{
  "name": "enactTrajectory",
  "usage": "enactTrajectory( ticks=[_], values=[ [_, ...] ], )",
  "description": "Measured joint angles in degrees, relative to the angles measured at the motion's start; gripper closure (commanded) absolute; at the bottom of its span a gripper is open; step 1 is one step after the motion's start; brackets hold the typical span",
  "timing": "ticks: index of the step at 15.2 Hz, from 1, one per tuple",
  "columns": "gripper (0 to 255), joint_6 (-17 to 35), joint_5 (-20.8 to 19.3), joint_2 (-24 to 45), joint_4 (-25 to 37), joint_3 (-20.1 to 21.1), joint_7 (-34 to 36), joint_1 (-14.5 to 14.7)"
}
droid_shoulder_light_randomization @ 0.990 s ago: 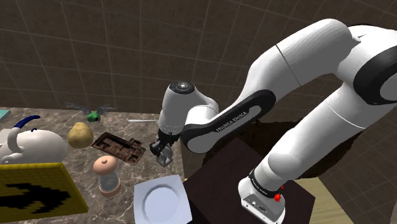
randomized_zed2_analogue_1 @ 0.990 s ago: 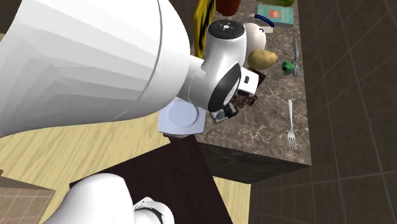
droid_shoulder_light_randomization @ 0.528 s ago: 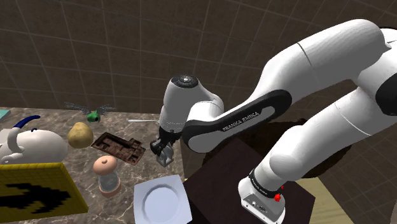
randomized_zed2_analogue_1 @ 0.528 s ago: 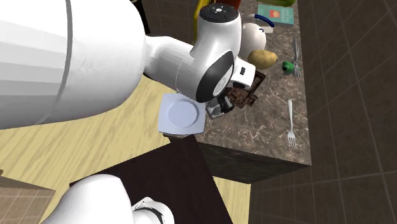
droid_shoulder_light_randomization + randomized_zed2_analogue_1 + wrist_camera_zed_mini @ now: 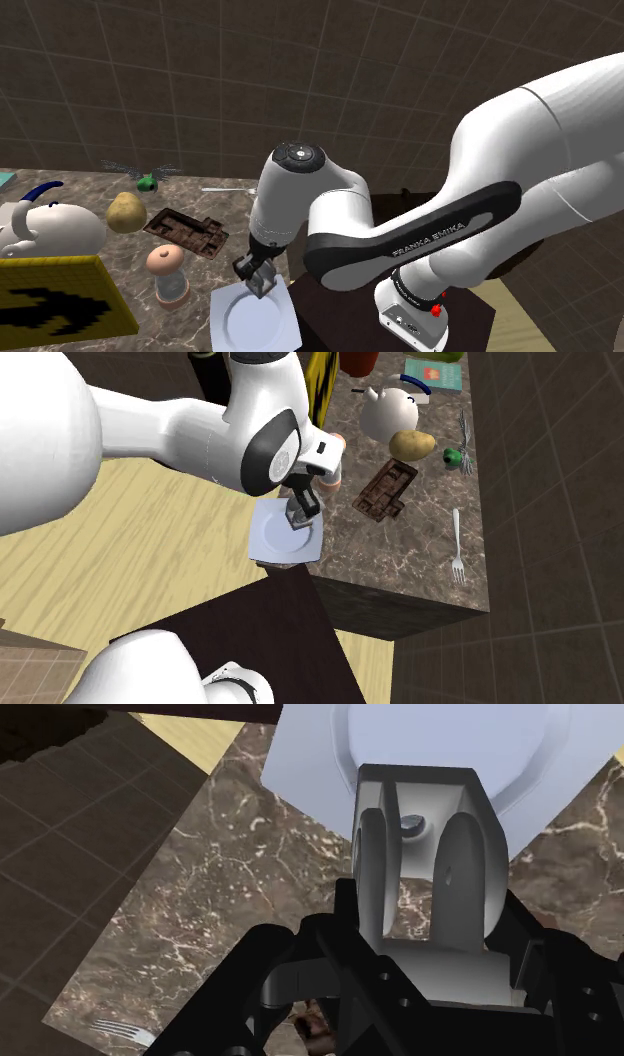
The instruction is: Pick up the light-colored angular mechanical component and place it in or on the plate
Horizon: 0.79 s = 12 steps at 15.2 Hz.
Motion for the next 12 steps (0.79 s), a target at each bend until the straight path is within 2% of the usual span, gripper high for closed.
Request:
enactTrajectory(
  ticks=[2,4,12],
  values=[
    [255,-1.16,2.11,-1.94,-0.49,1.94,2.81,2.75],
    [255,-0.77,2.14,-1.44,-0.33,3.63,4.87,3.10],
    [255,7.02,-2.35,4.82,-2.58,8.76,9.60,-0.90]
  ],
)
